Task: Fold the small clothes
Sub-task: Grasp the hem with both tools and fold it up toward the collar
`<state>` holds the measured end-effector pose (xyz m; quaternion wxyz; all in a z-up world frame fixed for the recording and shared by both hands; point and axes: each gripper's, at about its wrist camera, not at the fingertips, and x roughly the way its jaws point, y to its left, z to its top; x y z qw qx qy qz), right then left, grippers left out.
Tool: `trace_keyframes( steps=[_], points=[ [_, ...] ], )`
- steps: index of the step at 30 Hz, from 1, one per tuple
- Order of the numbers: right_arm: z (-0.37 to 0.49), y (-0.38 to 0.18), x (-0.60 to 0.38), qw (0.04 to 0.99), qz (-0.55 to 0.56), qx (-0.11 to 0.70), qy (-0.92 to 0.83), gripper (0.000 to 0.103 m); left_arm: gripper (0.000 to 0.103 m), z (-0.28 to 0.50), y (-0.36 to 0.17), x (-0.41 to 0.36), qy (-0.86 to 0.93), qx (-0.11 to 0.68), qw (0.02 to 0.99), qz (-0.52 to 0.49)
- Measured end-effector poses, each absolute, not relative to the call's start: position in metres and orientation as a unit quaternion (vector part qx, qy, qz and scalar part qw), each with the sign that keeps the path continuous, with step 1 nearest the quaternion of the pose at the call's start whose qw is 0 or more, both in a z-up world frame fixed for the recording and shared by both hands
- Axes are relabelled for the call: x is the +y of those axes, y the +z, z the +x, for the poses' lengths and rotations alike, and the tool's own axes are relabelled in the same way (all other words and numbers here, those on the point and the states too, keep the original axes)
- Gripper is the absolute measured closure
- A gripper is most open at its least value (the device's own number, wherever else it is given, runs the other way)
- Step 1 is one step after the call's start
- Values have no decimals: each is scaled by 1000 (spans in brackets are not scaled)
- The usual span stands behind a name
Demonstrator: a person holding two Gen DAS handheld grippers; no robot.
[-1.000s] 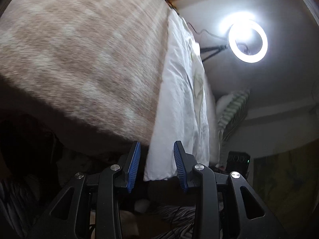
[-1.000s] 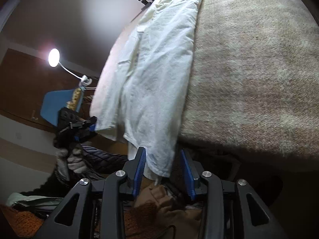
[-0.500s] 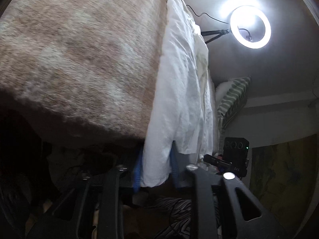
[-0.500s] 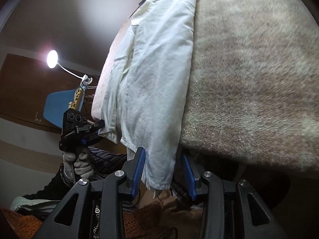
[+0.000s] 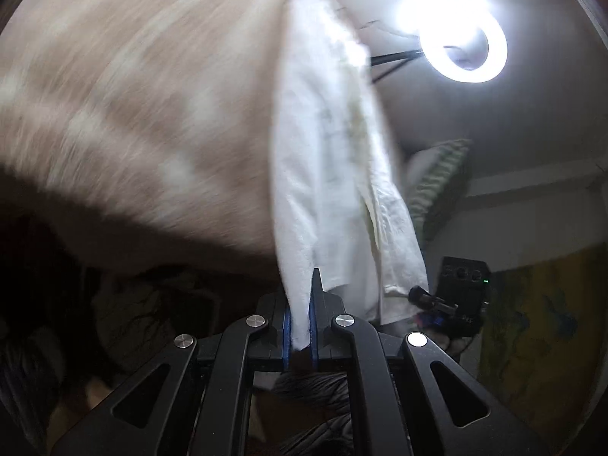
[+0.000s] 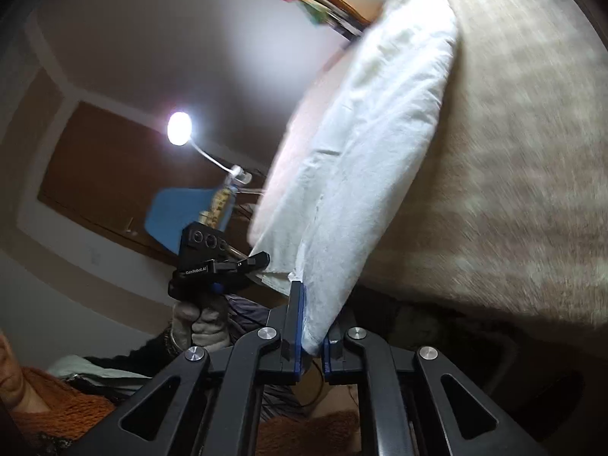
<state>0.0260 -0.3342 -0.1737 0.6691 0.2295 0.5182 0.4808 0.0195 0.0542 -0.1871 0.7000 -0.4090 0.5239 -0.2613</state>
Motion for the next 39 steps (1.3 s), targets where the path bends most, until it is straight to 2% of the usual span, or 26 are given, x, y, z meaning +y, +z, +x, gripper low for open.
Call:
trace_keyframes(
  steps=[4, 11, 19, 26, 33, 37, 39],
  points=[
    [27, -186, -330, 663, 229, 543, 461, 98, 98, 20, -182, 56, -266, 518, 698, -417],
    [39, -164, -334, 664, 265, 512, 475, 98, 98, 39, -133, 57, -284, 486, 734, -379],
    [66, -125, -320, 708, 261, 468, 459, 98, 98, 83, -100, 41, -282, 456, 768, -350],
    [102, -106, -311, 755, 224, 452, 419, 98, 98, 138, -95, 30, -263, 456, 782, -334],
    [151, -115, -297, 768, 219, 471, 375, 98, 98, 175, -110, 26, -230, 464, 791, -326],
    [172, -125, -301, 765, 230, 485, 355, 92, 95, 188, -125, 29, -210, 473, 788, -334],
    [182, -127, -302, 759, 245, 490, 352, 83, 90, 195, -128, 32, -207, 480, 780, -343]
  ],
)
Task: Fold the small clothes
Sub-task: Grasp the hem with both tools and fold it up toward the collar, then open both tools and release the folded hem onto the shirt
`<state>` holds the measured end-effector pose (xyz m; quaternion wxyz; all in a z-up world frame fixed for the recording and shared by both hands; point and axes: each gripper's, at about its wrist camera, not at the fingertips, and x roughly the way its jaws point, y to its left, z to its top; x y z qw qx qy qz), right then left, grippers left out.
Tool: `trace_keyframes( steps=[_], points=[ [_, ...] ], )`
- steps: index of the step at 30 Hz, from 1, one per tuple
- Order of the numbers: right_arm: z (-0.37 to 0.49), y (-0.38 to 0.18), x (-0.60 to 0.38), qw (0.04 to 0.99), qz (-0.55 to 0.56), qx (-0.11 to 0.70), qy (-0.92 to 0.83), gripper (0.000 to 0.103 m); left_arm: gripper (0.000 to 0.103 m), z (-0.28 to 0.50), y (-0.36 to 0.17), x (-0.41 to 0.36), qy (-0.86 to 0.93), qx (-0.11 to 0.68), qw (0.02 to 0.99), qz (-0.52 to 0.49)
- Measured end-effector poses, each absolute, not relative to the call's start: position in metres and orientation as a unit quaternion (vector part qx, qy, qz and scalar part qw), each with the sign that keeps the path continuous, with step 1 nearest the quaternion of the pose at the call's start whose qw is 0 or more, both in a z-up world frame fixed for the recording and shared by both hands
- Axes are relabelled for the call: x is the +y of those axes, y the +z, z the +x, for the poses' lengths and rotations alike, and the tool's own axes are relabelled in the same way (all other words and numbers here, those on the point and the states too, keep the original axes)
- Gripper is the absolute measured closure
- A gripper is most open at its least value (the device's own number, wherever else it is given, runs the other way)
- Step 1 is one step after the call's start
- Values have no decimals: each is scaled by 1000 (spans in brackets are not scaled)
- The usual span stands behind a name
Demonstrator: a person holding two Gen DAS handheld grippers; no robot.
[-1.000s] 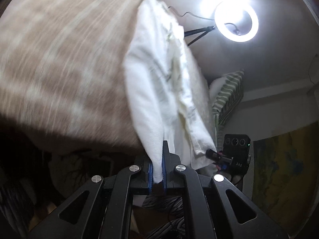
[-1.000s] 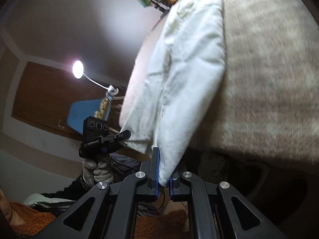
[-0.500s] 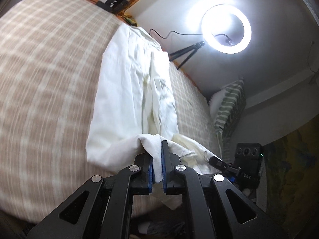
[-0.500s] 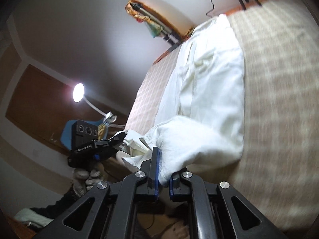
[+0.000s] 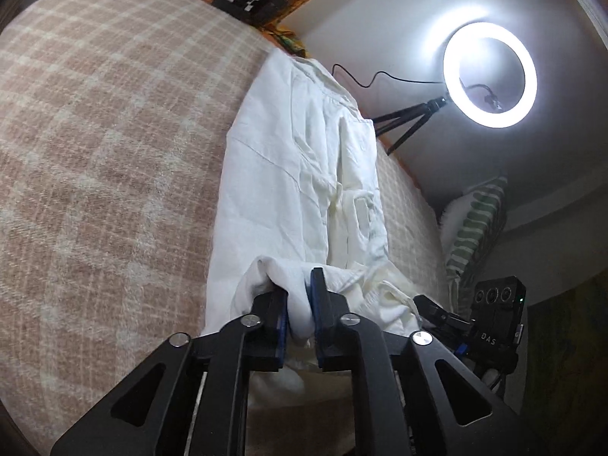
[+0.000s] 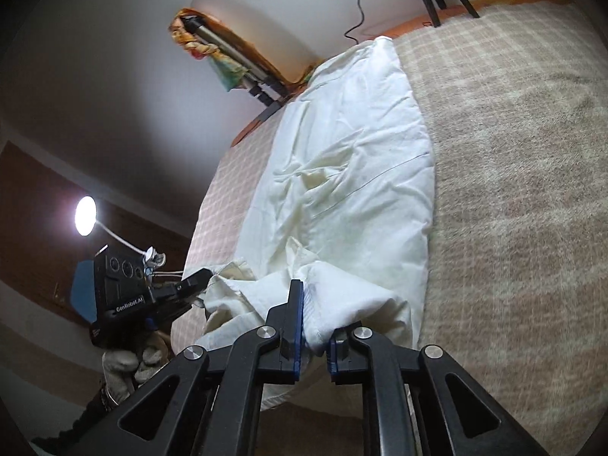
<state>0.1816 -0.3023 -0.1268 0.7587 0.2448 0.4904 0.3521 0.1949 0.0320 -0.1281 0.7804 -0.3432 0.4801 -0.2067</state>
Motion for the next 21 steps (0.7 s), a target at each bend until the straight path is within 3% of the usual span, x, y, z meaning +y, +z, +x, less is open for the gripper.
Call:
trace_keyframes(
  steps=[2, 4, 6, 11, 14, 21],
  points=[
    [186, -124, -310, 752, 270, 484, 358, 59, 81, 199, -123, 33, -215, 477, 782, -339],
    [186, -115, -318, 753, 282, 468, 367, 54, 64, 200, -111, 37, -220, 457, 795, -333],
    [184, -105, -329, 757, 291, 447, 378, 50, 57, 200, -100, 43, -225, 437, 804, -334],
    [177, -91, -339, 796, 232, 433, 354, 50, 57, 190, -84, 56, -211, 402, 839, -301],
    [167, -97, -330, 800, 171, 446, 363, 66, 57, 190, -95, 54, -211, 421, 834, -287],
    [153, -117, -259, 771, 45, 476, 420, 67, 57, 186, -109, 39, -216, 443, 827, -272]
  ],
)
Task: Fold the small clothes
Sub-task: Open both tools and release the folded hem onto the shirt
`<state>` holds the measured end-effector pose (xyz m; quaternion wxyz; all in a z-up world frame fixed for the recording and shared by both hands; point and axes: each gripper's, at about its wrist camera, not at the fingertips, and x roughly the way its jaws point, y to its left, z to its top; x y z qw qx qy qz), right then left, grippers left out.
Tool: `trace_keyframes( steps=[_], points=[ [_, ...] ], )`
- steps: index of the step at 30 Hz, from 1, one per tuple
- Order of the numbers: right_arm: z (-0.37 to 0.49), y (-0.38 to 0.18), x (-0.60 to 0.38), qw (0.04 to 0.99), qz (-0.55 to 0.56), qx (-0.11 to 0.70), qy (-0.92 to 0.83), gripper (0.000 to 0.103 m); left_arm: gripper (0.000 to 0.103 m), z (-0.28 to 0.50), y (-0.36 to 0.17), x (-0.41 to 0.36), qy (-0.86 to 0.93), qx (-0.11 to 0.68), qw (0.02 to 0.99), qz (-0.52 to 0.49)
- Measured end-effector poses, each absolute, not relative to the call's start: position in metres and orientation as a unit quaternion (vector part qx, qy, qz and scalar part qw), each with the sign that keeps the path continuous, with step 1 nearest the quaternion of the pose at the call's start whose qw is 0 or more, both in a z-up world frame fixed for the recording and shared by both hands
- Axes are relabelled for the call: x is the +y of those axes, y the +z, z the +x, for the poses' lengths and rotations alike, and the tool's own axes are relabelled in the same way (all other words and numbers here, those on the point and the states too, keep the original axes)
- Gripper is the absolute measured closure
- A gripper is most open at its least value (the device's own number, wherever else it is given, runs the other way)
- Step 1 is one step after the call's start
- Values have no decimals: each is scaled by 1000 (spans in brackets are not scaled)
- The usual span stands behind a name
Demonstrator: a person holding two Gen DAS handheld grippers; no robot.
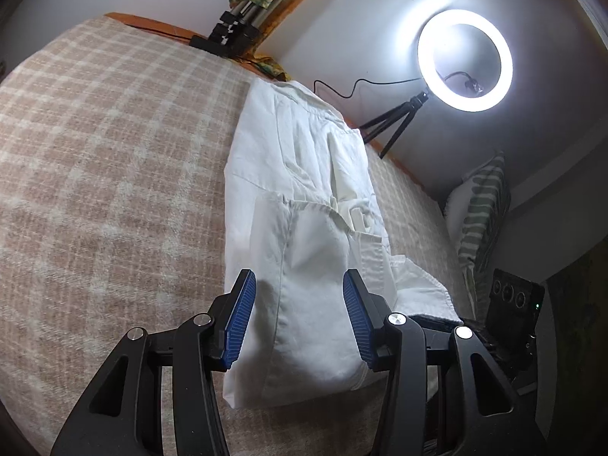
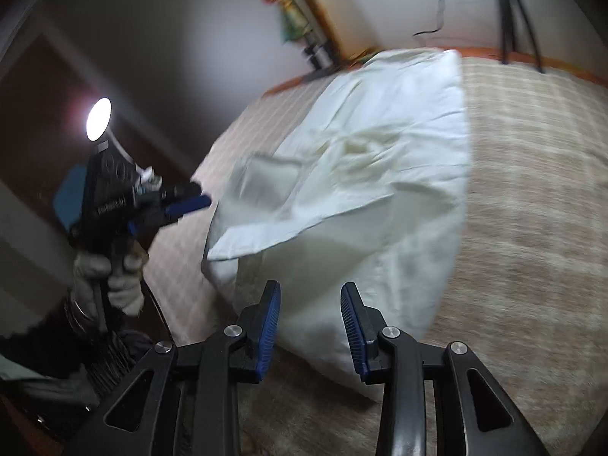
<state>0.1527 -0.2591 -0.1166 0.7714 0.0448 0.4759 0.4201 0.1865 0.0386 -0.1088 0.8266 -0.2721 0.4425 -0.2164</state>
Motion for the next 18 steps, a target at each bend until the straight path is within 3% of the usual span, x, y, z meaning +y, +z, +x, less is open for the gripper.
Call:
trace_keyframes(
  steps=[6, 13, 15, 17, 18],
  points=[
    [194, -116, -224, 817, 14, 457, 352, 67, 57, 190, -115, 35, -200, 449, 831, -262],
    [216, -92, -256, 849, 68, 426, 306, 66, 57, 191, -119, 45, -188, 453, 834, -254],
    [212, -92, -273, 851, 73, 430, 293, 62, 57, 191, -122, 49, -189, 453, 832, -259],
    [207, -98, -290, 847, 82, 442, 283, 50, 57, 193, -126, 50, -190, 458, 828, -263],
    [205, -101, -297, 845, 86, 448, 280, 50, 57, 195, -129, 51, -192, 461, 824, -268]
  ],
)
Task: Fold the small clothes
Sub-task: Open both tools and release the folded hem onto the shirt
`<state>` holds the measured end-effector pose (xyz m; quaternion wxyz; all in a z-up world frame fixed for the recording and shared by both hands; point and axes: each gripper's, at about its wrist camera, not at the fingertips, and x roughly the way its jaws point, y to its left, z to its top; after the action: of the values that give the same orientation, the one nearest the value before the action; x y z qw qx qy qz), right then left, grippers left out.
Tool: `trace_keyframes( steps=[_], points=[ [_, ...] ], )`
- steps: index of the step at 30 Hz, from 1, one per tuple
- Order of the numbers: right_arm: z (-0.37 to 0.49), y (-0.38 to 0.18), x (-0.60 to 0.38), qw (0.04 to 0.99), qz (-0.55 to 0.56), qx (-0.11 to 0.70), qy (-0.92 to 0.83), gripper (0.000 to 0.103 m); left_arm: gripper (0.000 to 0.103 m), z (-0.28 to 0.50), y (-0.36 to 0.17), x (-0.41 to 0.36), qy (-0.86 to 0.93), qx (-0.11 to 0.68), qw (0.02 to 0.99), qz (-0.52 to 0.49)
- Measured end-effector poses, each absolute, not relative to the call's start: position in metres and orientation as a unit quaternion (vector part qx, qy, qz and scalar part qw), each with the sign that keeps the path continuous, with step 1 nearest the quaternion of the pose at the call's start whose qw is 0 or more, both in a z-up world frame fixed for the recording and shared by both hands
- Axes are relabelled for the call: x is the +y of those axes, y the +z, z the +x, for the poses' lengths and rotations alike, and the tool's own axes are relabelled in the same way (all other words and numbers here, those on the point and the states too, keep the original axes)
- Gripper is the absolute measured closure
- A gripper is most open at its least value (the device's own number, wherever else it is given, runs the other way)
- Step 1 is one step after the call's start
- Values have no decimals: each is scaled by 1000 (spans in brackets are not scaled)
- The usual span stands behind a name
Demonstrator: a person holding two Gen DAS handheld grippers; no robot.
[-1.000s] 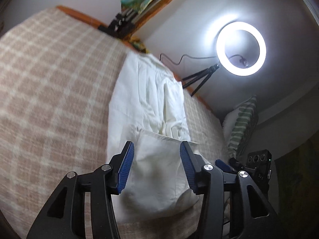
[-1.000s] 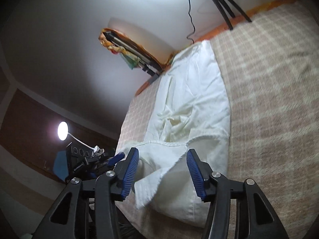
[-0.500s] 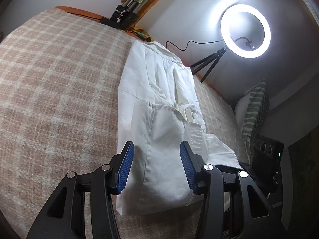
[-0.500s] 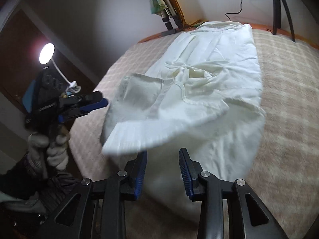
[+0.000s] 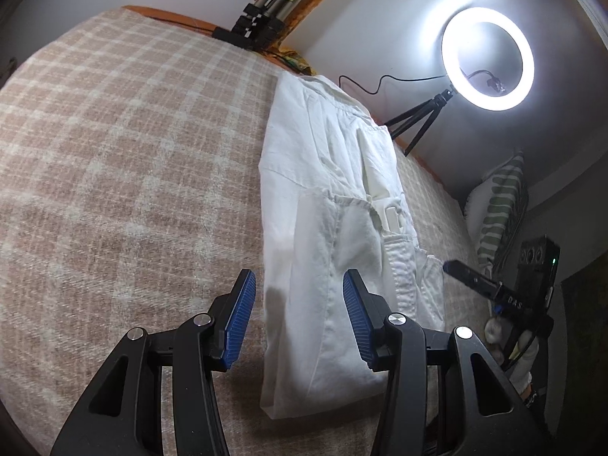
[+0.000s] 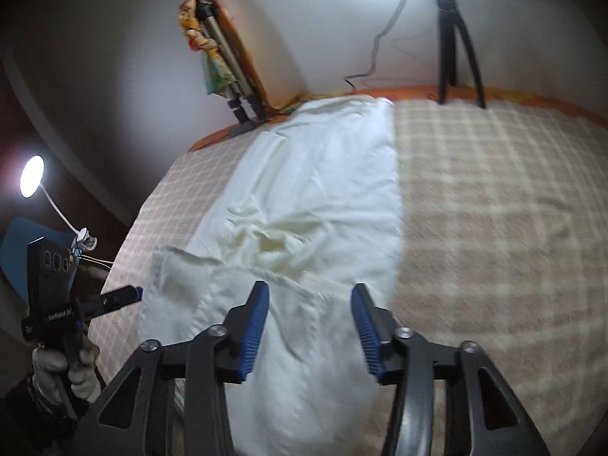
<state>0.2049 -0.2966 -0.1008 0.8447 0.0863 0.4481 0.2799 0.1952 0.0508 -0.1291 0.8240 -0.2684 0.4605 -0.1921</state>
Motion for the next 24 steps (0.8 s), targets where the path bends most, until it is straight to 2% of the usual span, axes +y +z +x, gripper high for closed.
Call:
trace_keyframes(
  steps=[5, 6, 7, 8, 11, 14, 24],
  points=[
    [205, -119, -315, 828, 118, 472, 278, 50, 61, 206, -142, 47, -205, 473, 799, -311],
    [207, -122, -314, 823, 122, 477, 283, 51, 72, 207, -142, 43, -211, 472, 798, -309],
    [208, -124, -313, 820, 124, 478, 289, 61, 85, 207, -139, 39, -213, 471, 802, -299],
    [208, -125, -309, 817, 121, 480, 296, 74, 86, 207, -137, 36, -208, 469, 809, -288],
    [207, -120, -298, 834, 90, 461, 291, 95, 90, 207, -137, 30, -170, 473, 833, -232],
    [212, -123, -292, 846, 66, 457, 266, 96, 90, 208, -144, 32, -159, 487, 828, -227],
    [196, -111, -287, 866, 0, 448, 221, 95, 82, 191, -93, 41, -178, 412, 873, -191]
  ],
)
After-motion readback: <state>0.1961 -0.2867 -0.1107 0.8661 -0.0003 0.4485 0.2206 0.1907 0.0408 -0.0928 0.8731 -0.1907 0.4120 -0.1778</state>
